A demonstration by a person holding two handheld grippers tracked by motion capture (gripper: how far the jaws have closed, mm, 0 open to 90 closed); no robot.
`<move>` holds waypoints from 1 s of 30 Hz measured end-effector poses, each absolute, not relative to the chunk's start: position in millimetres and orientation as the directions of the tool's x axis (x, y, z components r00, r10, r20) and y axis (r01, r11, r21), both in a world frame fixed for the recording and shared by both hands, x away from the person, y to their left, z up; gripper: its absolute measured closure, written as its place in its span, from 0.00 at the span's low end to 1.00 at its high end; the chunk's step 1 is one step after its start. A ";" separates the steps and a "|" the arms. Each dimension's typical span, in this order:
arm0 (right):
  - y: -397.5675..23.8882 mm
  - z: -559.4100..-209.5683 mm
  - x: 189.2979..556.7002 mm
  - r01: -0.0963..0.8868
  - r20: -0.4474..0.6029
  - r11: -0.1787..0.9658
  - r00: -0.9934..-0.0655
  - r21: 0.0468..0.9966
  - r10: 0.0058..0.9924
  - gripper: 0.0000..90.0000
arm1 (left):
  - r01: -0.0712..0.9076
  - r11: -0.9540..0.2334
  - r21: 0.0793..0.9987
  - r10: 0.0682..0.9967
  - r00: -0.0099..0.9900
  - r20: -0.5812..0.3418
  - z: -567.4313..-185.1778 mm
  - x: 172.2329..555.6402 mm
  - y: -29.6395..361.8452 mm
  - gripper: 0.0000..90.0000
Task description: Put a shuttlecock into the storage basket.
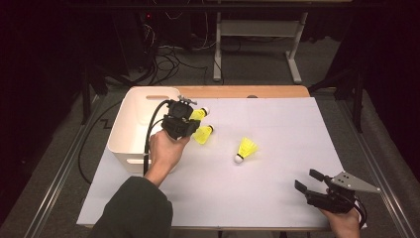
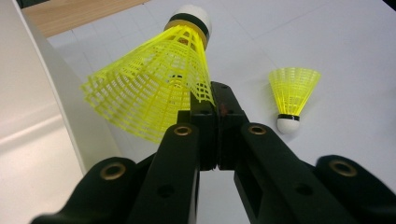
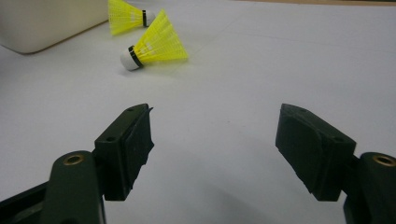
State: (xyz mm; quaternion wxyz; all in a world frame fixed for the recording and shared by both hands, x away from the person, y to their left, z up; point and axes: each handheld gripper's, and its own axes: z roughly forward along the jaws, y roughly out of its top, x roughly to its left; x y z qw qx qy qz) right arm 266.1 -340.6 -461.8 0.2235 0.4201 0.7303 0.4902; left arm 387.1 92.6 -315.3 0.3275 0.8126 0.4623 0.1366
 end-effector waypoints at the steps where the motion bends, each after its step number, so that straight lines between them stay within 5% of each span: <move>1: -340.7 -461.9 266.1 0.394 0.086 0.166 -0.547 0.904 0.833 0.30 | 0.663 -0.357 0.659 0.842 0.533 -0.080 -315.1 387.6 92.7 0.99; 30: -340.7 -461.8 266.0 0.394 0.086 0.166 -0.547 0.904 0.833 0.31 | 0.666 -0.332 0.668 0.854 0.513 -0.087 -298.5 394.8 113.9 0.99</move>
